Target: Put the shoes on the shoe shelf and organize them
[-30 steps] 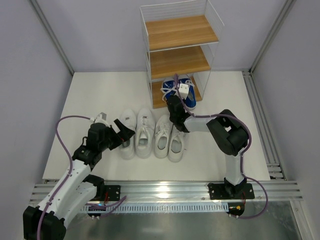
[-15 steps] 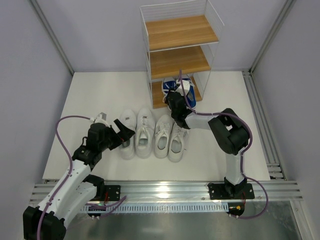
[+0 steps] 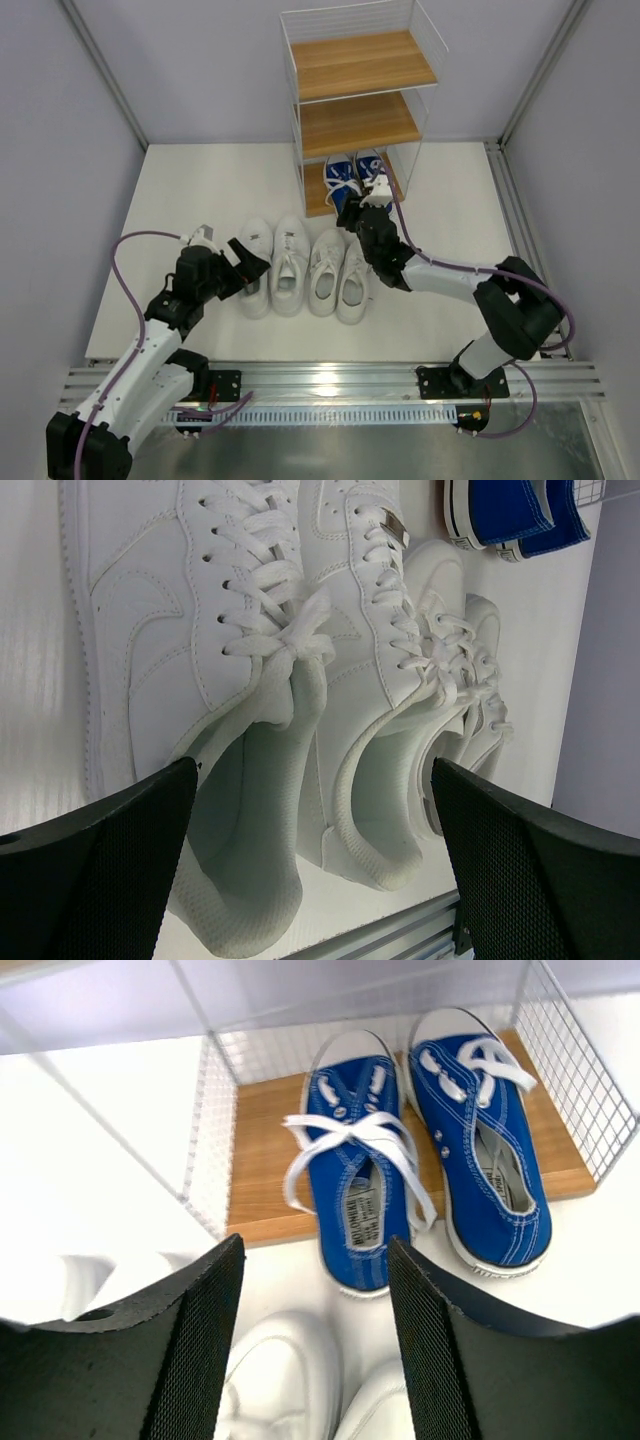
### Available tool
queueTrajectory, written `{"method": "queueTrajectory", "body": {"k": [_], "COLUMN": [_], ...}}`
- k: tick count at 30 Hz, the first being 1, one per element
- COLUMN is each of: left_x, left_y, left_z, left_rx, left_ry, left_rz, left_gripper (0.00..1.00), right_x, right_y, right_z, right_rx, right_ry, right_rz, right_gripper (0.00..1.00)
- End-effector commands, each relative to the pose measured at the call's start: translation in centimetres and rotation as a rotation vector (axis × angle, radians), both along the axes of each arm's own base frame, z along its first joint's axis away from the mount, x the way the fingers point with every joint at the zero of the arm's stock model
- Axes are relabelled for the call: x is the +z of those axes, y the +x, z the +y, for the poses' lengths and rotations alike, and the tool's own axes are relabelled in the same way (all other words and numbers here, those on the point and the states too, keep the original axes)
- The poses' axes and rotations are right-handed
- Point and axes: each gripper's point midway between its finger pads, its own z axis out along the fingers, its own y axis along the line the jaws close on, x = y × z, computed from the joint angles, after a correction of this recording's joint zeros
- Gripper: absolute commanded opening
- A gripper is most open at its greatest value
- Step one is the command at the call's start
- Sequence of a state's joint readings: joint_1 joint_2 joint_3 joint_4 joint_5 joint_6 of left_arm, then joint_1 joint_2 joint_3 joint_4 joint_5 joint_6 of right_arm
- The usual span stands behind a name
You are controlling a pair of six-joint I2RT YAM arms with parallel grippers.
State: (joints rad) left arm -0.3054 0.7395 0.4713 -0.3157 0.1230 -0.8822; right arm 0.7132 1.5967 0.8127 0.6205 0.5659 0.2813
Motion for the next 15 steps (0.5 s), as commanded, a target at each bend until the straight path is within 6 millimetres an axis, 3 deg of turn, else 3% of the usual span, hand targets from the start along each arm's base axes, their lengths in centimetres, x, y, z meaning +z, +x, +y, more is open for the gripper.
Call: {"method": "queueTrajectory", "body": {"k": [1,3,5,6,7,8,10,15], "left_x": [-0.5,-0.9,-1.2,-1.3,-1.4,-1.3,-1.4,-1.3], "left_y": [0.3,0.2,0.1,0.1,0.1,0.1,0.3,0.7], "left_z": [1.0,1.1,1.0,0.9,0.9,0.8,0.8,0.3], "left_rx": [0.025,0.023,0.014,0.013,0.01,0.01,0.009,-0.003], "left_ry": [0.058,0.064,0.065,0.065,0.065,0.062,0.061,0.045], "left_rz": [0.01,0.023,0.032,0.034,0.039,0.038,0.038,0.039], "left_gripper": [1.0,1.0,1.0,1.0,1.0,1.0,1.0,1.0], "right_x": [0.9,-1.5,-1.3,-3.3,-3.8,-3.5,-4.7,-4.9], "right_y": [-3.8,-6.4,-8.9,-10.2,-10.9,-12.1,-13.7,-15.9], "right_z": [1.2,0.7,0.8,0.0,-0.5,-1.3,-2.0,-1.8], "right_rx": [0.073,0.08,0.089,0.072,0.057,0.037,0.012,0.032], "right_ry": [-0.052,-0.106,-0.065,-0.031,-0.009,0.012,0.082,0.109], "right_rz": [0.005,0.052,0.051,0.103,0.121,0.126,0.159,0.197], "right_gripper": [0.62,0.63,0.64,0.68,0.7,0.75,0.99,1.0]}}
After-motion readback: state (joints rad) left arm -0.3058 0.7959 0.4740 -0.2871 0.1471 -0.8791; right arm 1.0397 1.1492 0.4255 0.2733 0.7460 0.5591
